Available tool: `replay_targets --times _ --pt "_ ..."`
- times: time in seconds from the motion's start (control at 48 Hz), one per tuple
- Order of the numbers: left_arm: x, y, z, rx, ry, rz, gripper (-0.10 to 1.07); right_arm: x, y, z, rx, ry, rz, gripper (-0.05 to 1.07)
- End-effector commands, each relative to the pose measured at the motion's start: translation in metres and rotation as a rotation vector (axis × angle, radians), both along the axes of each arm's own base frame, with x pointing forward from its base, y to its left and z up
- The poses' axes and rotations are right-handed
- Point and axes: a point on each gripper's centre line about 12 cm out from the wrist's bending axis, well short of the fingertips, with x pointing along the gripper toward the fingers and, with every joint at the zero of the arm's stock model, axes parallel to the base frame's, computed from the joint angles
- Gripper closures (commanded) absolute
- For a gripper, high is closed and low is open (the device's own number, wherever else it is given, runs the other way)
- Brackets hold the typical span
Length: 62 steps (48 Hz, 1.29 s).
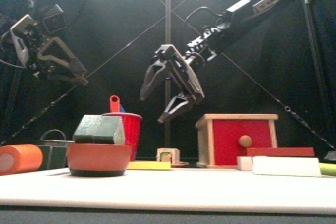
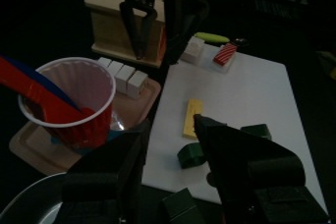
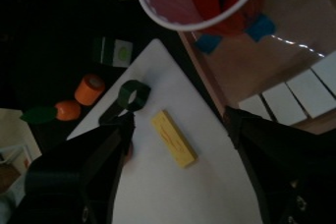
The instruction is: Put the white sushi roll onto the cutting board
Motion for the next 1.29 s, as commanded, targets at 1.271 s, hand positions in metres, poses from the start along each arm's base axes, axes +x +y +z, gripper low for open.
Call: replay_targets --times 1.271 --pt "-0.001 -0.002 -0.006 0.045 0.079 -0.039 0.18 0.039 -0.029 -0.001 -0.021 0.444 -0.3 -0.01"
